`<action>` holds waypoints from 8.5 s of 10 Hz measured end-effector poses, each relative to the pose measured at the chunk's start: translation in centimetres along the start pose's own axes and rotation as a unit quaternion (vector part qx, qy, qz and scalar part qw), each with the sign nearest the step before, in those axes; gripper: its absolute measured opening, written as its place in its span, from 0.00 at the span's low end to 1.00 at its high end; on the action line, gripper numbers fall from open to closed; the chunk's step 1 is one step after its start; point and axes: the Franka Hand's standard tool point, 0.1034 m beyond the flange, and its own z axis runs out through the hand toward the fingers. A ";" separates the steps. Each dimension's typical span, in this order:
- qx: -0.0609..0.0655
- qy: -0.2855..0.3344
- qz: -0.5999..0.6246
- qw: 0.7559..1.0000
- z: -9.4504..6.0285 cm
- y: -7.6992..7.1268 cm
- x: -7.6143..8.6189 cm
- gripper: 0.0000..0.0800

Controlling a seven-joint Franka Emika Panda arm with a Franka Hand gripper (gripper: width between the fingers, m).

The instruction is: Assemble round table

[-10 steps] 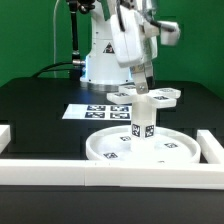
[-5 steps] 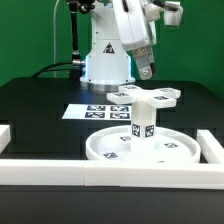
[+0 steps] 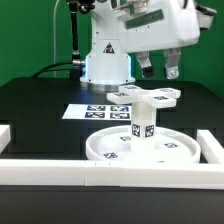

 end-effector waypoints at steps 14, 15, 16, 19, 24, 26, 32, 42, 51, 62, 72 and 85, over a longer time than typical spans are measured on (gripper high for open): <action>-0.019 0.012 -0.569 0.822 -0.3 0.0 0.5 0.81; -0.020 0.012 -0.606 0.795 -0.3 0.0 0.6 0.81; -0.025 0.012 -0.666 0.746 -0.2 0.1 0.8 0.81; -0.060 0.001 -0.797 0.602 0.5 0.0 0.5 0.81; -0.075 -0.018 -0.878 0.473 1.0 0.6 1.3 0.81; -0.088 -0.027 -0.914 0.395 1.1 0.6 1.5 0.81; -0.097 -0.039 -0.924 0.367 2.0 1.3 1.8 0.81; -0.100 -0.046 -0.922 0.370 2.9 1.7 2.3 0.55; -0.102 -0.019 -0.800 0.591 2.9 1.8 2.5 0.55; -0.087 0.025 -0.432 0.898 2.9 1.8 2.2 0.56; -0.031 0.038 0.051 0.998 3.0 1.5 1.8 0.56; 0.036 0.016 0.513 0.858 3.1 1.1 1.6 0.56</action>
Offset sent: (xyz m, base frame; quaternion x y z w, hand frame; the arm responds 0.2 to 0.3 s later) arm 0.0000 0.0000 0.0000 0.0000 0.0000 -0.1296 0.9916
